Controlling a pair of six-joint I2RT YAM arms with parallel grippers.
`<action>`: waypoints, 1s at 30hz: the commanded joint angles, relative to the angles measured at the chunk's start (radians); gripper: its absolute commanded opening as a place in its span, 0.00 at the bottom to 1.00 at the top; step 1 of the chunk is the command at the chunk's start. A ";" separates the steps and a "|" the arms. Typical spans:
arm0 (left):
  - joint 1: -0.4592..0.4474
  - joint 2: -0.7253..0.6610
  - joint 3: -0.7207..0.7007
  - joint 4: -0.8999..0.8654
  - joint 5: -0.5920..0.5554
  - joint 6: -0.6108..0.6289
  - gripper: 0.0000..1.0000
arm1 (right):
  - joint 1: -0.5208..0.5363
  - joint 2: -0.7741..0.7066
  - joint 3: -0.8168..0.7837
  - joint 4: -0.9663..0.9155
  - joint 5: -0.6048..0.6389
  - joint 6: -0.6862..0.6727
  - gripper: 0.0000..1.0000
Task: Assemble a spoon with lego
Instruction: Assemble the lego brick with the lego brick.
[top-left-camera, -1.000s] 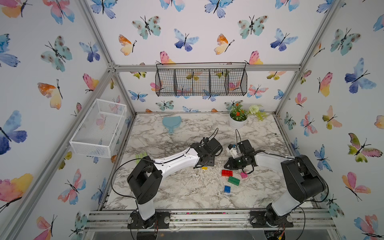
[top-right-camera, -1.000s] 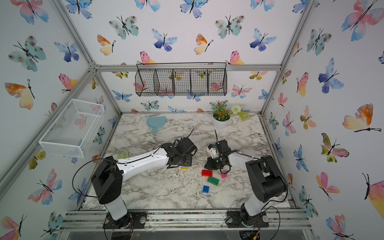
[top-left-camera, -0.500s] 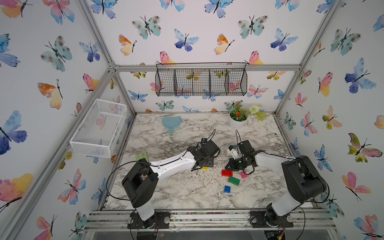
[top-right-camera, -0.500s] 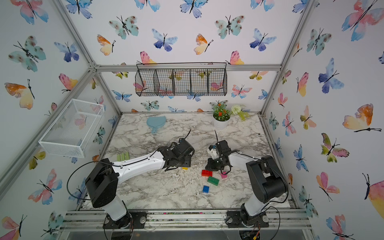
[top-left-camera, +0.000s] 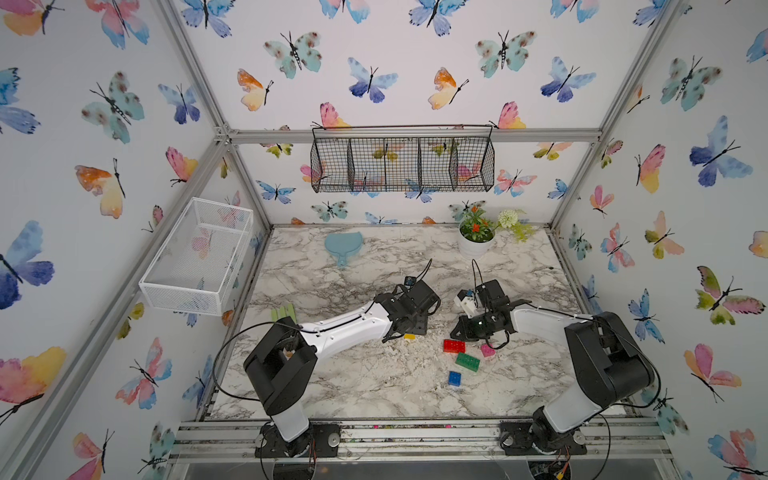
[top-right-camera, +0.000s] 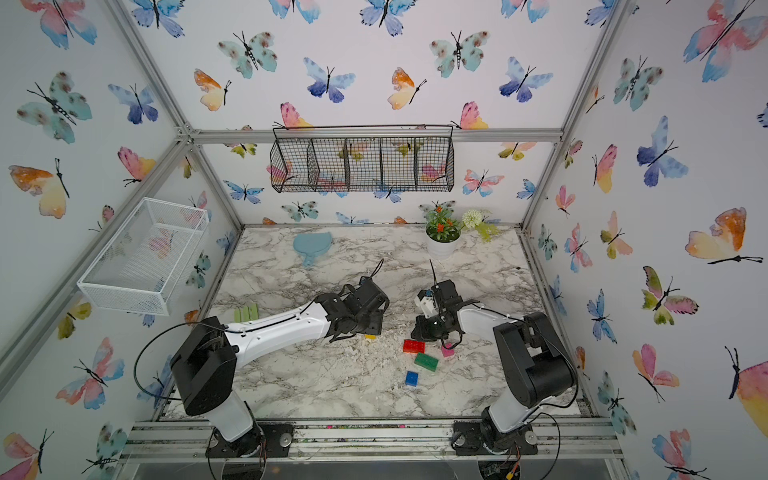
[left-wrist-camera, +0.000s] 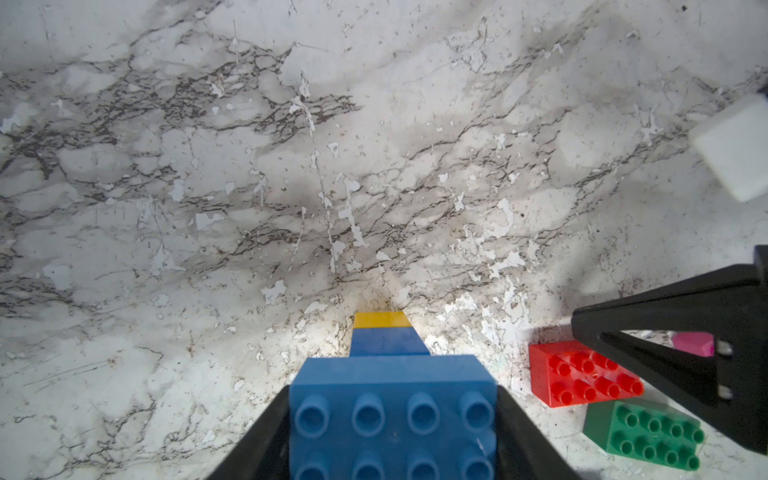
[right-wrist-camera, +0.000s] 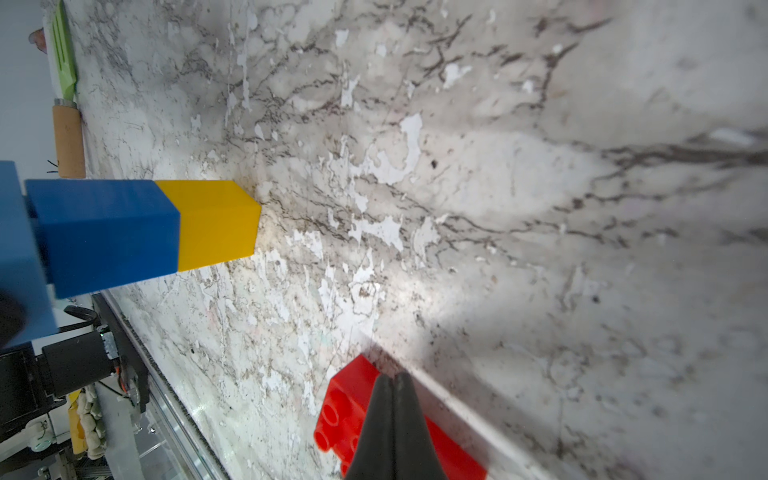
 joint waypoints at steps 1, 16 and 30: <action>-0.008 0.093 -0.026 -0.188 0.056 0.034 0.22 | -0.005 -0.001 0.007 -0.003 0.004 -0.003 0.02; -0.016 0.114 0.046 -0.211 0.038 0.048 0.44 | -0.005 0.001 0.010 -0.006 0.005 -0.002 0.02; -0.013 0.068 0.087 -0.214 -0.015 0.039 0.92 | -0.005 -0.019 0.042 -0.039 0.022 0.005 0.02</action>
